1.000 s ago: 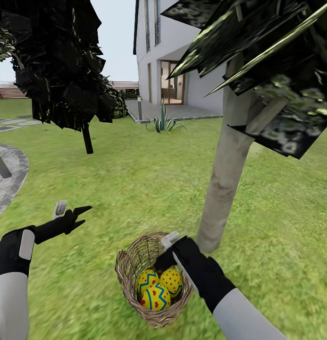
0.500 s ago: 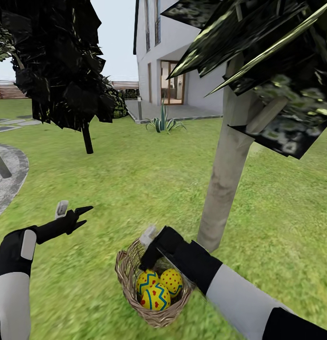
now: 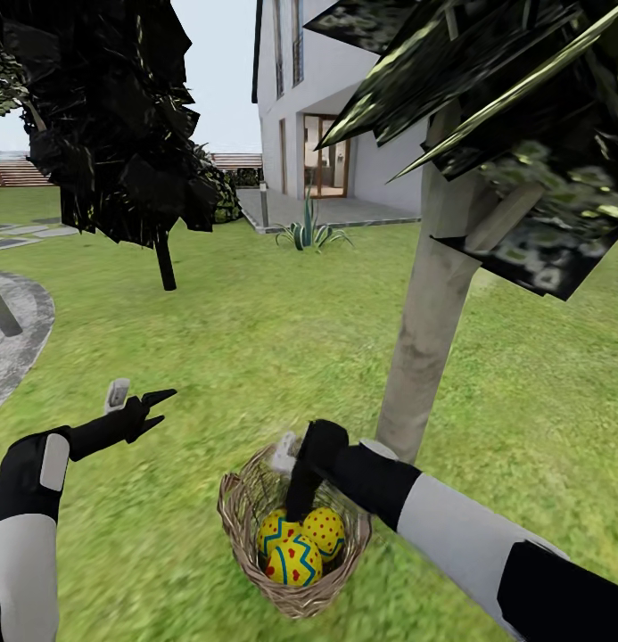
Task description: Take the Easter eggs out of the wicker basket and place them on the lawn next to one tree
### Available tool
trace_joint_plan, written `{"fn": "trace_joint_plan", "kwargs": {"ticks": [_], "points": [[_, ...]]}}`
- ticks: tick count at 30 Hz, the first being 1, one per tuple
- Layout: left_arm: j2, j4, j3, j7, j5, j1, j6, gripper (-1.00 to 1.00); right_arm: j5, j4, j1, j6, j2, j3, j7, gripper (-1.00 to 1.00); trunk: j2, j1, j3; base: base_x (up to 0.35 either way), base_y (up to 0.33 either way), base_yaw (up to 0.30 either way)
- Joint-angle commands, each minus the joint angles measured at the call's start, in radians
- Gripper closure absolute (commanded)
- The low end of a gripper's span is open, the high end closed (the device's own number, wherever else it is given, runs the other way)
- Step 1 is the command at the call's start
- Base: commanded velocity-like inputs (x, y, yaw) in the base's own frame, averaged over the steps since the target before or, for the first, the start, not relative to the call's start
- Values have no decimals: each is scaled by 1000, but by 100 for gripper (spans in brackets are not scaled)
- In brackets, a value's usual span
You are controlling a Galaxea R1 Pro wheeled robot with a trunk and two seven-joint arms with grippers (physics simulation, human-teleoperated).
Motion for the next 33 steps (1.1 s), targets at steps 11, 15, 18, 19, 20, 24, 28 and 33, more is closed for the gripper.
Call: {"fn": "trace_joint_plan", "kwargs": {"ticks": [11, 15, 18, 19, 20, 24, 28, 33], "points": [[-5, 2, -1, -6, -4, 0, 4, -100, 176, 54, -3, -181, -29, 2, 128, -100, -28, 15, -13, 0, 0, 0], [-5, 0, 0, -6, -4, -1, 4, -100, 187, 53, -1, -182, -23, 7, 119, -100, -28, 15, -13, 0, 0, 0], [-5, 1, 1, -6, -4, -1, 4, -100, 219, 54, 3, -184, -21, 6, 112, -100, -42, 23, -20, 0, 0, 0], [-5, 1, 1, -5, -4, -1, 4, -100, 233, 54, 5, -184, -21, 6, 109, -100, -49, 27, -23, 0, 0, 0], [-5, 2, 1, -5, -4, -1, 4, -100, 248, 54, 7, -185, -20, 5, 106, -100, -49, 27, -23, 0, 0, 0], [-5, 2, 1, -5, -4, -1, 3, -100, 262, 54, 8, -185, -20, 2, 103, -100, -49, 27, -23, 0, 0, 0], [-5, 2, 1, -5, -4, -1, 3, -100, 265, 49, 8, -188, -20, -1, 102, -100, -49, 27, -23, 0, 0, 0], [-5, 2, 1, -5, -4, 0, 4, -100, 260, 54, 8, -301, -20, -5, 105, -100, -63, 34, -29, 0, 0, 0]]}}
